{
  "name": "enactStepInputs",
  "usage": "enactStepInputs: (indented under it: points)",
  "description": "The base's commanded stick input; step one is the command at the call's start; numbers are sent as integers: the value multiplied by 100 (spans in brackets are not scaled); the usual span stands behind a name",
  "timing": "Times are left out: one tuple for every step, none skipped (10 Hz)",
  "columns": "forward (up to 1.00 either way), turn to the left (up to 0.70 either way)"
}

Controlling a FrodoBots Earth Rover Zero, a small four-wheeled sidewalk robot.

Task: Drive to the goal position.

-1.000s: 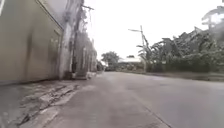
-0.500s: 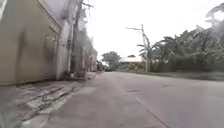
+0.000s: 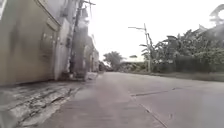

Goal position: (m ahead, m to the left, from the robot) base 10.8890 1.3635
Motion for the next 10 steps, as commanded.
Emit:
enactStepInputs:
  points:
    - [70,0]
    - [70,0]
    - [70,-8]
    - [70,-9]
    - [70,-4]
    - [70,-2]
    - [70,0]
    - [70,0]
    - [70,-6]
    - [70,-19]
